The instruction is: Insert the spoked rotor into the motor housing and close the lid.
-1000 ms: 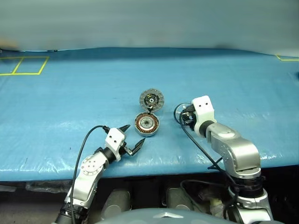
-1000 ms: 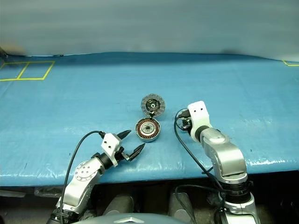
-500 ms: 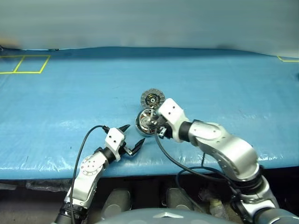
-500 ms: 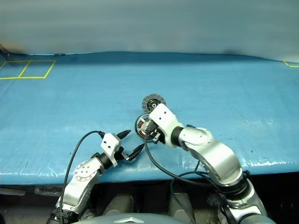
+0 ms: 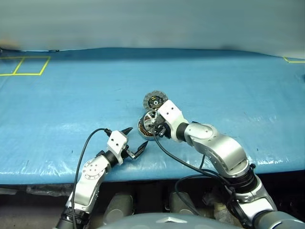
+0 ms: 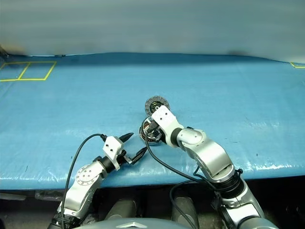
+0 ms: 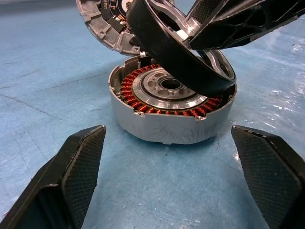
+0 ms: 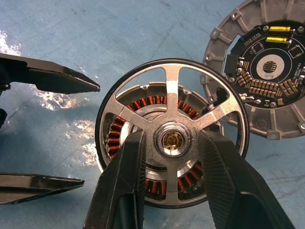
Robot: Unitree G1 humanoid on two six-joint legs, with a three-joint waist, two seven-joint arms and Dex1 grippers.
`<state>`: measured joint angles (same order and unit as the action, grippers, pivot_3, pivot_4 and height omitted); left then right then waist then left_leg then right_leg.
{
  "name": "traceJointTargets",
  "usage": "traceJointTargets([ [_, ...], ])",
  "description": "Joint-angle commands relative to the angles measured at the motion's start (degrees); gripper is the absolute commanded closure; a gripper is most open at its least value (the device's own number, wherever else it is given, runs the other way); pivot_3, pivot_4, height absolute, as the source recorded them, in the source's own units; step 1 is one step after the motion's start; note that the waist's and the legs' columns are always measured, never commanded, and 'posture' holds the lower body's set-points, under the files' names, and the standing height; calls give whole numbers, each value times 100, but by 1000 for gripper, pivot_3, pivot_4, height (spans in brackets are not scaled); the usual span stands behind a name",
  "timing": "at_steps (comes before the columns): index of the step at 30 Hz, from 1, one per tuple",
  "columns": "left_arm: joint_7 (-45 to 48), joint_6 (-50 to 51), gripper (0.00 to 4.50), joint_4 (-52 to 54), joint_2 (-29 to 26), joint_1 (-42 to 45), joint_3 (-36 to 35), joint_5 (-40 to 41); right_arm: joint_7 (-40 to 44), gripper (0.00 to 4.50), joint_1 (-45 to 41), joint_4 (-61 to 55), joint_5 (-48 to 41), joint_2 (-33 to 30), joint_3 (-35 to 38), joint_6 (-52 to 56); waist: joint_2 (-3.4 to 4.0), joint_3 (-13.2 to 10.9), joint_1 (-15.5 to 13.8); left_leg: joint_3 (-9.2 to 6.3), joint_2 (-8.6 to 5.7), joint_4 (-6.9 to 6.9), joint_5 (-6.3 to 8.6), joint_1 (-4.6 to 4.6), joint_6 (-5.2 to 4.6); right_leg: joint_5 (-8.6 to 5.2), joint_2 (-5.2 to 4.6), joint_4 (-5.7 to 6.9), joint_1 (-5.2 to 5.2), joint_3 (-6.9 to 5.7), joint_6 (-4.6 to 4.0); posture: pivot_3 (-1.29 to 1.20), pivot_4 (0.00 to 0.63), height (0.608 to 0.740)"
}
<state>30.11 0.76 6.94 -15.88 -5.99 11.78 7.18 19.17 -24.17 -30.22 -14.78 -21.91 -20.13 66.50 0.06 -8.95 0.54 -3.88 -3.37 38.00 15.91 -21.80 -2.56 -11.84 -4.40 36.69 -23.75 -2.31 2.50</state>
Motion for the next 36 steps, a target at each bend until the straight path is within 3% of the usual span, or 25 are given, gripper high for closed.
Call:
traceJointTargets([
  [1, 6, -108, 0, 175, 21, -25, 2, -4, 41, 3179, 22, -89, 14, -32, -6, -44, 0, 0, -2, 0, 0, 0, 0, 0, 0, 0, 0, 0, 0, 0, 0, 0, 150, 740],
  [4, -6, -105, 0, 177, 20, -28, 9, -21, 94, 3179, 39, -57, 2, -28, -57, -59, 0, 0, -8, 0, 0, 1, 0, 0, 0, 0, 1, 0, 1, 0, 0, 0, 150, 740],
  [12, -14, -92, 0, 191, 13, -49, 6, -27, 55, 603, -123, -164, 28, 15, 25, -17, 0, 0, -4, 0, 0, 2, 0, 0, -1, 0, 0, 2, 0, 0, 0, 0, 150, 740],
  [19, -15, -88, 0, 204, 0, -51, -20, -16, -136, 603, -346, -315, 116, -300, 911, 408, 0, 0, -23, -1, 0, 3, 1, 0, -2, 0, 0, 0, 2, -1, 0, 0, 150, 740],
  [22, -2, -89, 0, 192, -9, -35, -22, -15, -269, 1214, -418, -22, 246, -384, 1133, 347, 0, 0, -27, 0, -2, 3, 1, 0, -2, 0, 0, 0, 1, -2, 0, 0, 150, 740],
  [32, 6, -65, 0, 193, -30, -29, -31, -14, -342, 4472, -97, -267, 17, 480, 747, 225, 1, 0, 6, 0, 7, -5, -1, 0, 3, -3, -2, 4, -4, 4, -6, 0, 150, 740],
  [36, 16, -69, 0, 174, -29, -10, -22, -14, -474, 4472, 30, -52, 70, 771, 558, 83, 1, 0, -1, 0, 0, 4, 0, 0, 0, 0, 1, 3, 0, 3, -1, 0, 150, 740],
])
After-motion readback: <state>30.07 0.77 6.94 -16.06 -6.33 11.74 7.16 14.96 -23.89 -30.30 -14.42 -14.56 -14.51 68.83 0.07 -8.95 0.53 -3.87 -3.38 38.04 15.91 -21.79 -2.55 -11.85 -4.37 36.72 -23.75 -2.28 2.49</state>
